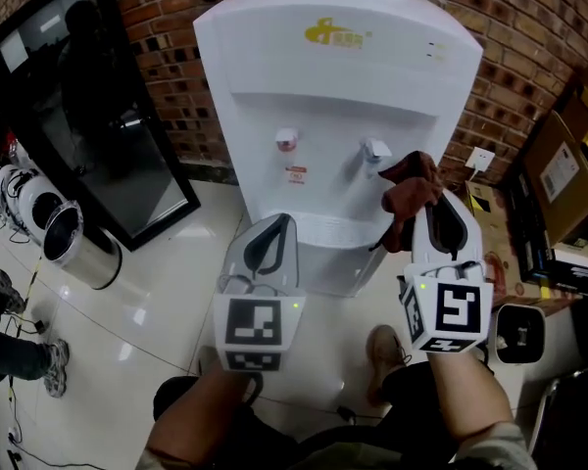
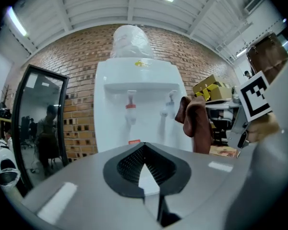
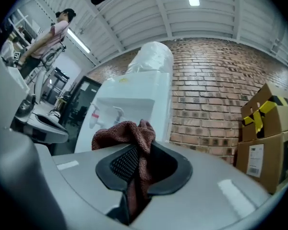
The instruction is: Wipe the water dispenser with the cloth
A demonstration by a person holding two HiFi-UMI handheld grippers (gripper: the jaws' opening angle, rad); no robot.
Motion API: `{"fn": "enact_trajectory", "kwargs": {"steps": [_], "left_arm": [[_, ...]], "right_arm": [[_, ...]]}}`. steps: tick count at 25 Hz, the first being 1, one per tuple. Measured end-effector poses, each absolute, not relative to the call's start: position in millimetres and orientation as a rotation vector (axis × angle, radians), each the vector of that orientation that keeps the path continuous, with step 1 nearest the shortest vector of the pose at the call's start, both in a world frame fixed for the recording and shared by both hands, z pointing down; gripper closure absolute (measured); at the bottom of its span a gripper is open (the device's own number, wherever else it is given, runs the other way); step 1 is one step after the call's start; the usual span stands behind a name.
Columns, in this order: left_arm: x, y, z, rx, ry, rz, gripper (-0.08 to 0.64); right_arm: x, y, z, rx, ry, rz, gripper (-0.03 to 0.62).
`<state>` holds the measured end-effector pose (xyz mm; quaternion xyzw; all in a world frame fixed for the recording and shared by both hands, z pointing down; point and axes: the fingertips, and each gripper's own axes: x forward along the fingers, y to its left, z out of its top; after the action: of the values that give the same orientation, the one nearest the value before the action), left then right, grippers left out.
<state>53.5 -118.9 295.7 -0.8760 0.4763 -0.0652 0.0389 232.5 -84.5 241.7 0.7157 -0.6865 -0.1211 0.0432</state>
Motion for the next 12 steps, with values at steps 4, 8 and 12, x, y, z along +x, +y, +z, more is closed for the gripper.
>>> {"fn": "enact_trajectory", "kwargs": {"steps": [4, 8, 12], "left_arm": [[1, -134, 304, -2.581, 1.589, -0.294, 0.560], [-49, -143, 298, -2.481, 1.725, -0.271, 0.560], [-96, -138, 300, -2.466, 1.900, -0.225, 0.560]], "right_arm": [[156, -89, 239, 1.987, -2.275, -0.478, 0.518], [85, -109, 258, 1.785, -2.391, -0.460, 0.518], [33, -137, 277, 1.685, -2.442, -0.431, 0.518]]}}
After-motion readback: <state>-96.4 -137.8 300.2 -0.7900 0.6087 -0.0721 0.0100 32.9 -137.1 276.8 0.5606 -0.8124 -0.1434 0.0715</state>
